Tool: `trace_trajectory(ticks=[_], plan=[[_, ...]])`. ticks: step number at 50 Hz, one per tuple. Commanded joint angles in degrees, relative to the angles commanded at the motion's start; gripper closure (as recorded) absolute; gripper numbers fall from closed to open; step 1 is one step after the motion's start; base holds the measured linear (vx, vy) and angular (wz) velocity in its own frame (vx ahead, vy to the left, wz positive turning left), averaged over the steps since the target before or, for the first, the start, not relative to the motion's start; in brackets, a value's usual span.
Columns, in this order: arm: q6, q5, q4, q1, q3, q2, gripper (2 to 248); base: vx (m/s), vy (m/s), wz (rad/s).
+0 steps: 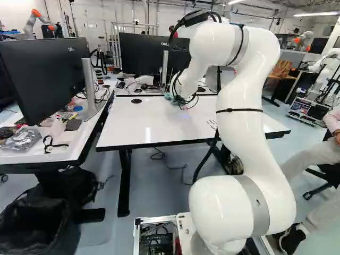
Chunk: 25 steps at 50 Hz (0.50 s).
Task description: Clean the table with the green towel
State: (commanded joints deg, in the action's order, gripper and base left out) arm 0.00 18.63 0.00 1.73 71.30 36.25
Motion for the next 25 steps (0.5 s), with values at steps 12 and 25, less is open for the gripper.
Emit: trace_trajectory(ticks=[12, 25], plan=[[0.0, 0.0, 0.0, -1.7, -1.3, -1.0, 213, 0.0, 0.0, 0.0], [0.0, 0.0, 0.0, -3.0, -4.6, -3.4, 213, 0.0, 0.0, 0.0]])
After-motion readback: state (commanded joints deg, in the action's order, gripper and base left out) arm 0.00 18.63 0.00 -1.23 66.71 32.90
